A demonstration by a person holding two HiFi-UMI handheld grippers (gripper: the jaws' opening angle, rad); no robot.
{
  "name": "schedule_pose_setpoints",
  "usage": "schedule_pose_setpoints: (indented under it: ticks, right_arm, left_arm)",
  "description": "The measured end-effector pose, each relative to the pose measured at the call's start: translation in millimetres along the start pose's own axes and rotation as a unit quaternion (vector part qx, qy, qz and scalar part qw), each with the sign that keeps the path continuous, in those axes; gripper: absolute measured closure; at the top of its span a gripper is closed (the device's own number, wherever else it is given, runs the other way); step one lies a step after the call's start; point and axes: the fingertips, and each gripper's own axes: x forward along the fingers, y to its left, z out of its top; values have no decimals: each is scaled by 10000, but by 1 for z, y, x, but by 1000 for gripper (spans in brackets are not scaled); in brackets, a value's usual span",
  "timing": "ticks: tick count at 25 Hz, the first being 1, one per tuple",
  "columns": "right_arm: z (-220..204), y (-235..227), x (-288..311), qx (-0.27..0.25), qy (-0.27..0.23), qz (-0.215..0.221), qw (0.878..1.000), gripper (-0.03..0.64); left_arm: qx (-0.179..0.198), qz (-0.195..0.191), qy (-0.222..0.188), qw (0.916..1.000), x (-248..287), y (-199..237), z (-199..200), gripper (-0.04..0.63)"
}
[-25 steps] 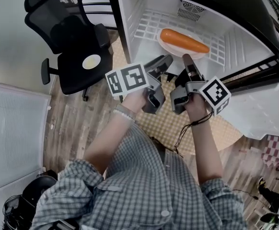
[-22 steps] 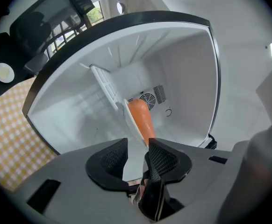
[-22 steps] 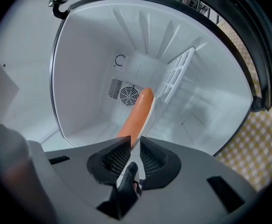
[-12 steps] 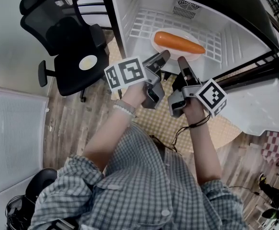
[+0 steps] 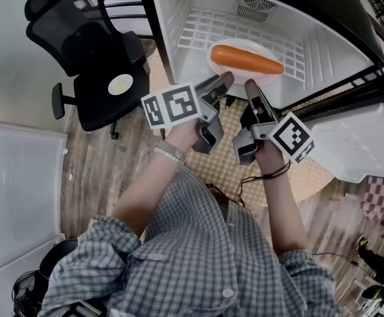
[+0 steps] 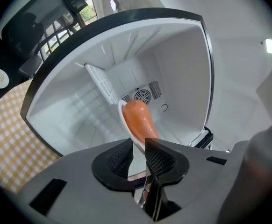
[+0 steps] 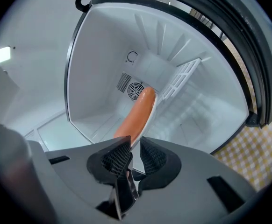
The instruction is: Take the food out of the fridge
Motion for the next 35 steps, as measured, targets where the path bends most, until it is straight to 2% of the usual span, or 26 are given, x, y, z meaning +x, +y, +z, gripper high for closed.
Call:
schedule_pose_setpoints:
  ticks: [2, 7, 15, 21, 27, 35]
  right_arm:
    - [-2, 5, -3, -6, 3, 107, 9999, 558]
    - [-10, 2, -21, -121, 71, -92, 9999, 558]
    - [-27, 3, -49, -86, 121, -93, 9998, 558]
    - [-45, -10, -69, -166, 298, -333, 9989, 557]
    - [-69, -28, -84, -6, 475, -541, 9974, 557]
    - [-101, -57, -97, 174, 797, -849, 9930, 557]
  left_arm:
    - [35, -9, 34, 10000, -4, -2, -4, 511]
    - [35, -80, 91, 9999, -15, -9, -15, 511]
    - [272, -145, 334, 9990, -32, -17, -38, 509]
    - [214, -99, 560, 9982, -42, -11, -62, 506]
    - [162, 82, 868, 9961, -50, 6, -89, 502]
    - [-166, 382, 1182, 9921, -59, 36, -122, 500]
